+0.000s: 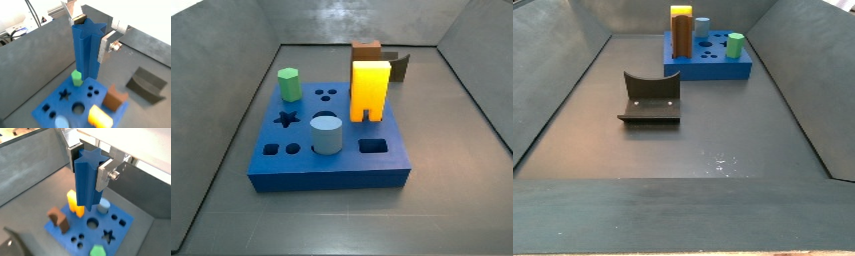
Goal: Pick up the star object. Move up. Move to above the board. Insert the star object.
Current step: Move to above the board, then insert the star object.
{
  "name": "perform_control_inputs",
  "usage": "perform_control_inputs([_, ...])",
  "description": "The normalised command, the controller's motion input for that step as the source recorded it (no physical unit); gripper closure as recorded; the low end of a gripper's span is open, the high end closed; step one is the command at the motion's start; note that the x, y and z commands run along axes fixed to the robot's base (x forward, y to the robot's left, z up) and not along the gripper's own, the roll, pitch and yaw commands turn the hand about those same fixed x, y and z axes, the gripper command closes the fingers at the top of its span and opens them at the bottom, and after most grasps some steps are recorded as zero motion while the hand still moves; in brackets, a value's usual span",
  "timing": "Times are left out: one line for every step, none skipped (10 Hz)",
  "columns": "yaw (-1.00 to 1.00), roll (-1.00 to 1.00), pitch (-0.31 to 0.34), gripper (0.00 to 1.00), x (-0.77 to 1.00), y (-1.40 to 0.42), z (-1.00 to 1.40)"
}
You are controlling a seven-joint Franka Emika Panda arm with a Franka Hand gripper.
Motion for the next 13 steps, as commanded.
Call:
perform_control_inputs([0.01,0.07,0.138,1.00,0.33,-0.37,0.10])
perform_control_inputs([0.01,0.07,0.083,1.00,0.17,-0.19,0.06])
perform_control_inputs([0.00,0.00,0.004,1.00,0.00,0.00,0.00])
perform_control_inputs([0.00,0.00,0.017,1.00,0.00,0.00,-0.03])
perform_control_inputs([0.00,0.00,0.030,1.00,0.00,0.00,-0.08])
perform_control_inputs([0.00,-0.01,0.021,1.00,0.00,0.00,-0.19])
perform_control_inputs([0.00,-0.03,0.000,1.00,0.00,0.00,-0.31])
perform_control_inputs([0.00,-0.03,0.026,1.00,0.00,-0.03,-0.41])
perform_control_inputs([0.00,-0.06,0.023,1.00,0.00,-0.03,-0.43])
perform_control_inputs([0.00,-0.11,-0.003,1.00,0.00,-0.01,-0.51])
perform_control_inputs([0.00,-0.18,-0.087,1.00,-0.13,0.00,-0.77])
perform_control_inputs([0.00,-0.04,-0.074,1.00,-0.35,0.05,-1.00])
perform_control_inputs([0.00,-0.02,-0.050,1.00,-0.42,0.00,-1.00])
